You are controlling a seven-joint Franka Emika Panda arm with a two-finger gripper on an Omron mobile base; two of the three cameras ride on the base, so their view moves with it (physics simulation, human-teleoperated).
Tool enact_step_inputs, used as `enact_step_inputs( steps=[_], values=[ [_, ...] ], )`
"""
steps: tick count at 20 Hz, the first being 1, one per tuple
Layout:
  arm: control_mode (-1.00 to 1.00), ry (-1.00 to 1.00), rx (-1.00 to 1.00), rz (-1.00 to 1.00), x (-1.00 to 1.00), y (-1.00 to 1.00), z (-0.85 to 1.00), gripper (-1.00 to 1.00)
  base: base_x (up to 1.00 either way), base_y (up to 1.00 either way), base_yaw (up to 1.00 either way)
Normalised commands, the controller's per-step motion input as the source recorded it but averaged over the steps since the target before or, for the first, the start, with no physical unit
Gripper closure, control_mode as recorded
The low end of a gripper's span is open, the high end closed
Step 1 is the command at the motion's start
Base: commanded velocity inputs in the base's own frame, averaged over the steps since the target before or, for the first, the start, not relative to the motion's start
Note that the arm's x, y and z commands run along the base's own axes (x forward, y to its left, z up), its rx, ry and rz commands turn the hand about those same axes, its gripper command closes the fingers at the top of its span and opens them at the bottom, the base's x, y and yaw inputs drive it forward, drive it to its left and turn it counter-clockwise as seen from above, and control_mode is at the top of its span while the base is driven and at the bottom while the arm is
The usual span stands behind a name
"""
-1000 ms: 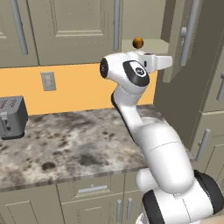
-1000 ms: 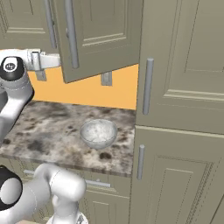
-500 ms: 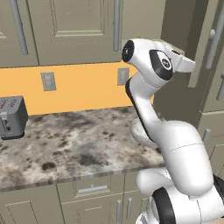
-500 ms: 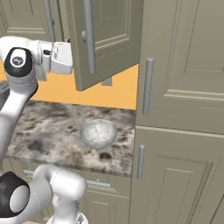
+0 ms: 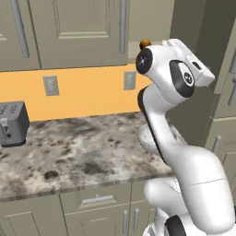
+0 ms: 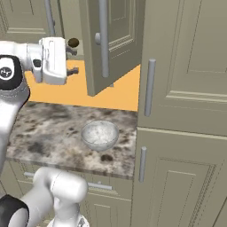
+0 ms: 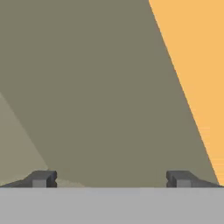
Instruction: Open the cabinet. Pick the kiwi and mango from the cabinet and place them into the bowl. Then close the cabinet.
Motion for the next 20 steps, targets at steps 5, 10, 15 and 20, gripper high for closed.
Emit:
enact_step_inputs(
  steps=[5, 10, 15, 20],
  values=[
    [-1.0, -0.33, -0.1, 0.14, -0.9, 0.51, 0.0, -1.0, 0.0, 0.0, 0.0],
    [-1.0, -0.29, -0.02, 0.26, -0.49, 0.1, 0.0, -1.0, 0.0, 0.0, 0.0],
    [-1.0, -0.3, -0.09, 0.24, -0.39, 0.23, 0.0, -1.0, 0.0, 0.0, 0.0],
    [-1.0, -0.2, -0.14, 0.25, -0.19, 0.44, 0.0, -1.0, 0.0, 0.0, 0.0]
  ],
)
